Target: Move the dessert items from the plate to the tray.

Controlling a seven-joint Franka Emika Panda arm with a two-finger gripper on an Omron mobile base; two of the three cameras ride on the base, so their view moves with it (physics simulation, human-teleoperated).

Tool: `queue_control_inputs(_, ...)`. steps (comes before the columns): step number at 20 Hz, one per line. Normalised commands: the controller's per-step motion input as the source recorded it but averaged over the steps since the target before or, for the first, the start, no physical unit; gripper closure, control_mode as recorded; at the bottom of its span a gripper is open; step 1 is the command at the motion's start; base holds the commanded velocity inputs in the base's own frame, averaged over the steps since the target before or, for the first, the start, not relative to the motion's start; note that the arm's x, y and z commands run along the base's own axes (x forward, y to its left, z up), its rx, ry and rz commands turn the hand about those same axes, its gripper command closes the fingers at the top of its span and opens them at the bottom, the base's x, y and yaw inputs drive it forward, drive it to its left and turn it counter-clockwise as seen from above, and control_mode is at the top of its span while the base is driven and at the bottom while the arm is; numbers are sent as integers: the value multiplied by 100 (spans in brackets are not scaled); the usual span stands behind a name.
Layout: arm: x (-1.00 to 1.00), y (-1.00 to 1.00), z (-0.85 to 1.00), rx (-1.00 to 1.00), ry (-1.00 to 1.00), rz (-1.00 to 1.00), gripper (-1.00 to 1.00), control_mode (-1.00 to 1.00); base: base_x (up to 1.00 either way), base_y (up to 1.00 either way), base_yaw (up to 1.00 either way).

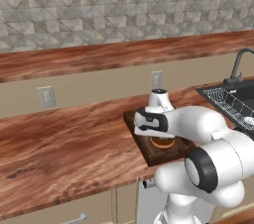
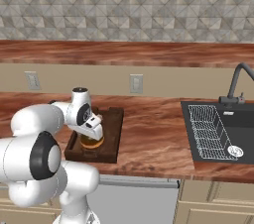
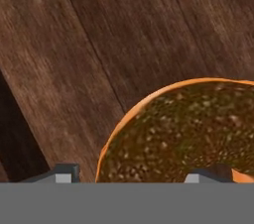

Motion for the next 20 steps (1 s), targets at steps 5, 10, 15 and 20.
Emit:
queue_control_inputs(5, 0, 0, 28, -5, 0, 2, -100, -100, 0, 0, 0)
queue_control_inputs(10, 0, 0, 8, -2, -4, 0, -100, -100, 0, 0, 0)
queue_control_inputs(15, 4, 2, 11, -1, -9, 0, -100, -100, 0, 0, 0)
queue_control_inputs(20, -54, 14, 99, -3, -14, 0, -100, -100, 0, 0, 0)
